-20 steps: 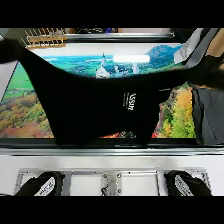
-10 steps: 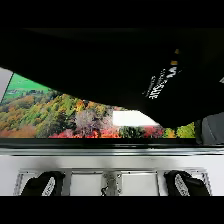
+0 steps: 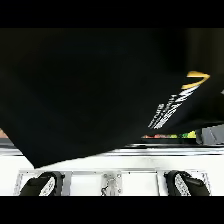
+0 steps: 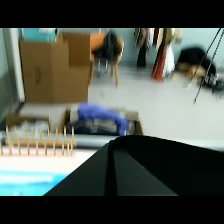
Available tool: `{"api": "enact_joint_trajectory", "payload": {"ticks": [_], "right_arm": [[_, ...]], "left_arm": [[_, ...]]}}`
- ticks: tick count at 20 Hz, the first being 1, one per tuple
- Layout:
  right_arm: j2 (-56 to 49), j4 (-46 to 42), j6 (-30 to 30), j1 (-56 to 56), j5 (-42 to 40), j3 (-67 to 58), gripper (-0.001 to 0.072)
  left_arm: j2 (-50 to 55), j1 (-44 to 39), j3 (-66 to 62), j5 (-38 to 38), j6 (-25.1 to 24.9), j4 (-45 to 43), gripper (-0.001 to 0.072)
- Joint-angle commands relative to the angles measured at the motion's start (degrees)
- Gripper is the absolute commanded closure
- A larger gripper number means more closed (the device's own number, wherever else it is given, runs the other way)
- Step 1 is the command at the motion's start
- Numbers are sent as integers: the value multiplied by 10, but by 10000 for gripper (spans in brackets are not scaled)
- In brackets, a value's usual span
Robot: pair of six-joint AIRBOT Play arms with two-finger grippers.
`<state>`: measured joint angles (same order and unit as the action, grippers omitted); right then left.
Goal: Fold the clothes and pants, and hang the long-sleeved shirts on hangers.
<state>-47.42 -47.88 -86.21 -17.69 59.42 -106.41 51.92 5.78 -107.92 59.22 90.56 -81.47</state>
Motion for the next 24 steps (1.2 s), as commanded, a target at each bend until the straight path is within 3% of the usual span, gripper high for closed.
{"api": "enact_joint_trajectory", "payload": {"ticks": [1, 5, 10, 17, 21, 24], "right_arm": [[-107, -12, -39, 10, 122, -1, 698], [-310, -143, -68, 95, 194, -1, 698], [-507, -130, -87, 117, 26, -1, 698], [-586, -137, -66, 112, -82, -1, 698], [-588, -223, -66, 113, -71, -1, 699], [-588, -303, -63, 119, -15, 0, 699]], "left_arm": [[140, 0, 0, 53, 5, -13, 703], [312, 0, 0, 54, 6, -9, 704], [457, 2, 0, -2, 5, -10, 704], [551, -1, 0, -61, 5, -8, 704], [565, 2, 0, -78, 5, 36, 704], [575, 0, 7, -64, 23, 32, 704]]}}
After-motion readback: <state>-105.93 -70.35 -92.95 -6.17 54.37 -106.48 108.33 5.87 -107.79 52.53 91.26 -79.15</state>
